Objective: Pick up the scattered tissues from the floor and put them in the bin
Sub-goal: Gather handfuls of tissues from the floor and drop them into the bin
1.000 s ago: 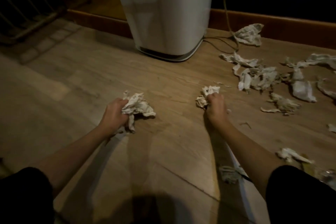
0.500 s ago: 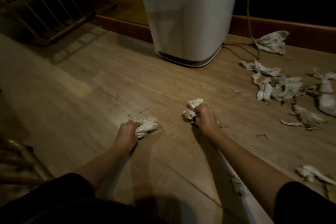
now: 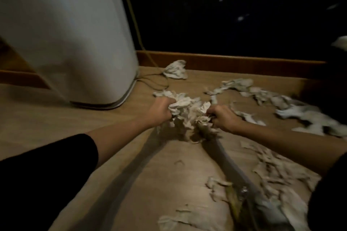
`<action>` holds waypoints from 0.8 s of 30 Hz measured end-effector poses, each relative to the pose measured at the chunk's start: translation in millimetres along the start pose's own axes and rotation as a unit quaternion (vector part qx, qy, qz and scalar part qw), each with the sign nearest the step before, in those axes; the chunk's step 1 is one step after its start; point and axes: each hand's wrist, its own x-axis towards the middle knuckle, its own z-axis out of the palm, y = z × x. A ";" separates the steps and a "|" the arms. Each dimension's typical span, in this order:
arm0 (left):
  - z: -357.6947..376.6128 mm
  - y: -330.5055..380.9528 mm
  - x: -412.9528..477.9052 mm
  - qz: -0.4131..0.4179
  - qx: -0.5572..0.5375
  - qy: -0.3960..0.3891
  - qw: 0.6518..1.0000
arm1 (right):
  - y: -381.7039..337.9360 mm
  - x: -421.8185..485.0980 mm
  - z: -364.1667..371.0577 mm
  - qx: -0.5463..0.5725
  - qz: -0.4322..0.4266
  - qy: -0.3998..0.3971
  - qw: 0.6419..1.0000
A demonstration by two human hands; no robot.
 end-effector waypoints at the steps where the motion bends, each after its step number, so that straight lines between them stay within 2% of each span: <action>1: 1.6 26.1 15.8 -0.001 -0.012 0.005 1.000 | 20.3 -13.9 -13.8 0.008 0.029 0.015 0.999; 4: 9.5 107.0 54.6 -0.004 -0.012 -0.017 1.000 | 80.3 -64.0 -55.7 0.030 0.109 0.056 0.992; 8: 24.2 203.7 110.6 0.051 -0.008 -0.055 0.997 | 143.1 -129.4 -114.1 0.044 0.186 0.124 0.974; 12: 19.3 316.2 183.7 0.147 -0.009 -0.058 0.987 | 179.6 -160.4 -190.1 0.043 0.205 0.254 0.944; 15: 9.4 396.8 241.9 0.188 -0.059 -0.049 0.979 | 205.4 -164.3 -256.1 0.022 0.218 0.355 0.909; 19: 11.1 462.0 296.7 0.215 -0.147 -0.012 0.966 | 242.7 -154.2 -311.5 0.045 0.280 0.379 0.881; 22: 28.5 491.3 335.4 0.232 -0.177 -0.035 0.956 | 277.2 -149.3 -326.0 0.061 0.332 0.417 0.844; 24: 41.5 503.4 357.7 0.258 -0.178 -0.077 0.947 | 296.0 -151.6 -330.4 0.056 0.356 0.403 0.841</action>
